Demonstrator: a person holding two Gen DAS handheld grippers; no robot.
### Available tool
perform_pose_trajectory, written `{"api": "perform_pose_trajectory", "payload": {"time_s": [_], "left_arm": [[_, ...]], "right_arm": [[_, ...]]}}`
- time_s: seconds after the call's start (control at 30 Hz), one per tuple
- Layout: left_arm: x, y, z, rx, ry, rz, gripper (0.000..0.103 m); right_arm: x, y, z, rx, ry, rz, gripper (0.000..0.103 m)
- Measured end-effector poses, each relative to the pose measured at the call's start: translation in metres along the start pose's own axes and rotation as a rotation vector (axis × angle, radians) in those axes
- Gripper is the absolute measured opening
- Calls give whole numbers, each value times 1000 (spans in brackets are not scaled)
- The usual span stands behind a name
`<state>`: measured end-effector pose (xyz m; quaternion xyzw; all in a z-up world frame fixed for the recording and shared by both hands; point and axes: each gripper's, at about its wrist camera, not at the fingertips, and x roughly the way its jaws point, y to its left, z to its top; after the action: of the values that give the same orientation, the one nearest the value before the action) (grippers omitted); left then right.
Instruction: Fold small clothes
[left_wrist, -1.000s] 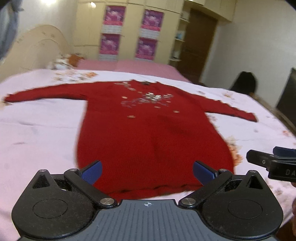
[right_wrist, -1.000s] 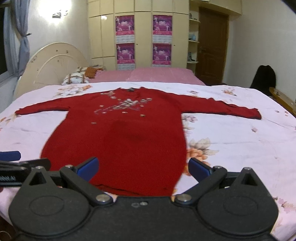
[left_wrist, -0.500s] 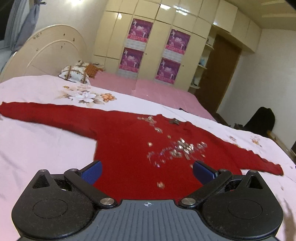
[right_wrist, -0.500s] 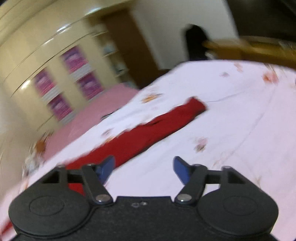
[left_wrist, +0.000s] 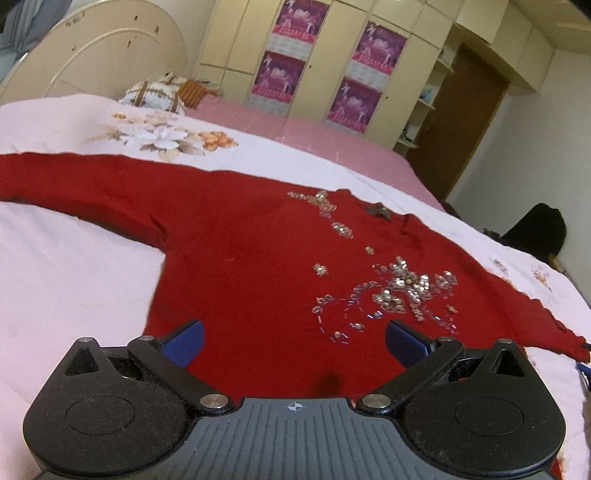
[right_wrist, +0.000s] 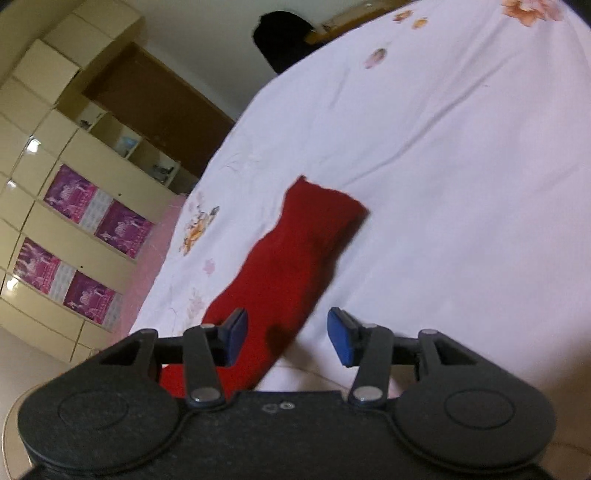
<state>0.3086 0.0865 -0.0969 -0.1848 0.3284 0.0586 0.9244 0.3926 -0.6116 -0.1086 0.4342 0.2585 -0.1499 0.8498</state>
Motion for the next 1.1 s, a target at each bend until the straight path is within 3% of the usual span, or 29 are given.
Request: {"api": "perform_pose_trajectory", "payload": {"time_s": [0.07,0.2,0.33,0.43,0.5,0.53,0.67,0.77,0.97,1.1], "left_arm": [[4,1,1,-2,1,3,103],[7,5,7,-3,5,18,103],[14,15,12,46,63,112,103],[9,31,16,12,73,110,103],[2,38,18,9,57,123,103],[-2,42,18,9,51,121,103],[-14,57,18,7,46,117,103],[-27,67,17,16,31,150,103],[-43,93,16,-40,20,175,103],[-51,94,18,-49,9,158,103]], "right_arm": [[7,0,0,17,0,25,39],[15,-5,8,21,8,17,6],[9,0,11,-62,-58,-74,4],[14,39,0,-287,-68,-189,4],[0,73,-17,-443,-92,-133,4],[-5,97,-31,-534,-100,-98,4],[-22,174,-97,-694,-78,73,4],[-32,225,-164,-795,-9,210,4],[-40,292,-295,-994,188,395,4],[-36,312,-354,-1077,277,437,4]]}}
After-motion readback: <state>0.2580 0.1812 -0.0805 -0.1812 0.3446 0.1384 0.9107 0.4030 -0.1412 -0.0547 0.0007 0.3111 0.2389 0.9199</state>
